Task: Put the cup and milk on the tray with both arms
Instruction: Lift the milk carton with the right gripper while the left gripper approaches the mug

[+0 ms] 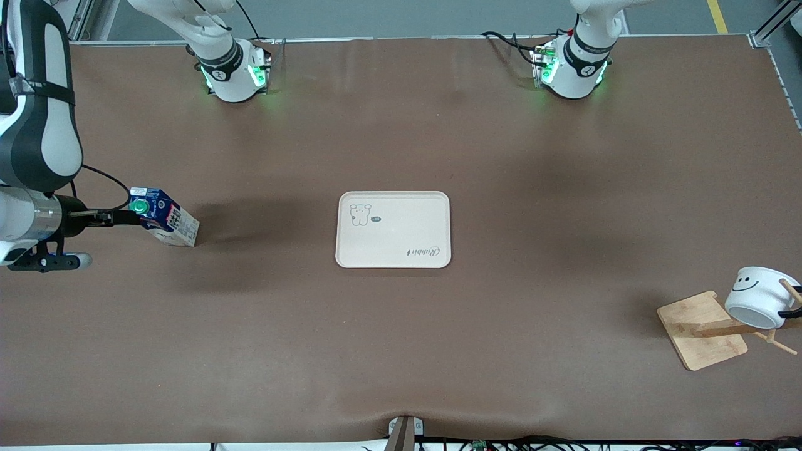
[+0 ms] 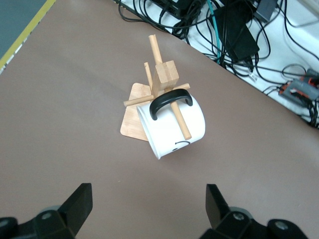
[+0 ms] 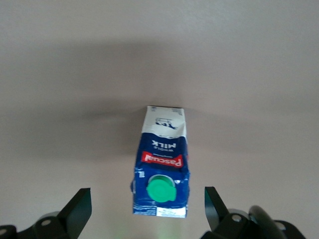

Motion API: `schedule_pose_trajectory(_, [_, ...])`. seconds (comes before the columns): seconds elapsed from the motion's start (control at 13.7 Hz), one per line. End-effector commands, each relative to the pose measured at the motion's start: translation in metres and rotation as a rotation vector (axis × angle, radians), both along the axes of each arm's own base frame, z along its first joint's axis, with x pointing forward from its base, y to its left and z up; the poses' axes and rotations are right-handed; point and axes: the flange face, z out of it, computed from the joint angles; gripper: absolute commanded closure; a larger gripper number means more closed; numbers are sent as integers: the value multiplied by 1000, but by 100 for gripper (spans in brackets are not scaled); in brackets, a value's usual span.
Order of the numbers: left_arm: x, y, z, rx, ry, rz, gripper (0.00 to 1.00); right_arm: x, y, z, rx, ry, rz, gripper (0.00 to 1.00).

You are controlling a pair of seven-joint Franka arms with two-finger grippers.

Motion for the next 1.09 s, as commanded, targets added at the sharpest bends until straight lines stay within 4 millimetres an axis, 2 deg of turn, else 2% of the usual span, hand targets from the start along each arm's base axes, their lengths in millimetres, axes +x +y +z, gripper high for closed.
schedule_pose_trajectory(0.0, [-5, -2, -19, -79, -39, 126, 0, -11, -10, -11, -14, 33, 9, 0])
schedule_pose_trajectory(0.15, [-9, 17, -38, -139, -92, 226, 0, -18, -13, -29, -11, 55, 0, 0])
schedule_pose_trajectory(0.36, [-14, 23, -64, -207, -142, 285, 0, -25, -24, -42, -15, 72, -38, 0])
schedule_pose_trajectory(0.58, [-24, 18, -70, -188, -192, 271, 0, -37, -19, -55, -43, 113, -131, 0])
schedule_pose_trajectory(0.8, [-28, 18, -77, -102, -226, 98, 0, -42, -17, -62, -41, 125, -133, 0])
schedule_pose_trajectory(1.02, [-36, 14, -81, -129, -262, 64, 0, -48, -14, -71, -33, 149, -137, 0])
